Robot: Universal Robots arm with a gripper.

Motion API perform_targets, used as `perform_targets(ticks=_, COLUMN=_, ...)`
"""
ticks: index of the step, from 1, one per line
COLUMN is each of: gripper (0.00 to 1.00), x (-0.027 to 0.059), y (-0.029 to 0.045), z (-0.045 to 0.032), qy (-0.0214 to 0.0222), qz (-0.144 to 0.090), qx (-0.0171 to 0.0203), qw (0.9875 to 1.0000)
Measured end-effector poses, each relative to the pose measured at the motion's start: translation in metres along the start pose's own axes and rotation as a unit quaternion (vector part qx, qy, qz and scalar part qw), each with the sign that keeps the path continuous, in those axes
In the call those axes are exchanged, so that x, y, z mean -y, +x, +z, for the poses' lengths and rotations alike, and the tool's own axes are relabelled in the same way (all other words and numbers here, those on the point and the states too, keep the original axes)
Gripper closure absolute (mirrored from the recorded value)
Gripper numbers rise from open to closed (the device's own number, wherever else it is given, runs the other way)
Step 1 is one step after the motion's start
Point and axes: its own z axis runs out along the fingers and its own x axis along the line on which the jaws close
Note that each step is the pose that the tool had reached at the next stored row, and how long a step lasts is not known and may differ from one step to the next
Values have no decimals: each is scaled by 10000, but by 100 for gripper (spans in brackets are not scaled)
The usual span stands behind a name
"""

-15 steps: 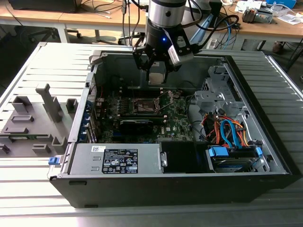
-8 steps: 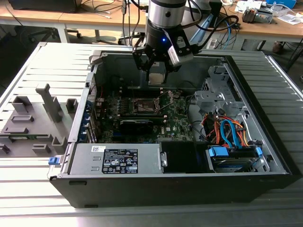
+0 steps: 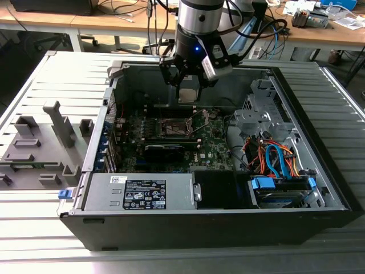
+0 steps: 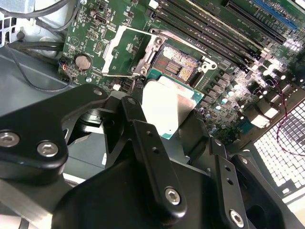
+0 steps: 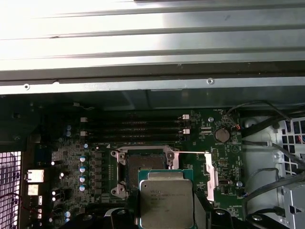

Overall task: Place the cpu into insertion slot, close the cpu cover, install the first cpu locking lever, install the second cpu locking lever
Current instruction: 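Place the cpu into insertion slot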

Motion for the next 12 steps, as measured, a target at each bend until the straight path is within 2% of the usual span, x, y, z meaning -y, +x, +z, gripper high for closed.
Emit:
perform_targets(ticks=4, gripper=46, x=1, y=2, z=8, qy=1, qz=0, qx=0, qw=10000)
perform_targets(ticks=6, gripper=46, x=4, y=11, z=44, qy=14, qz=0, qx=0, qw=10000)
perform_targets(ticks=12, gripper=46, x=5, y=15, z=56, qy=16, qz=1, qx=1, qw=10000)
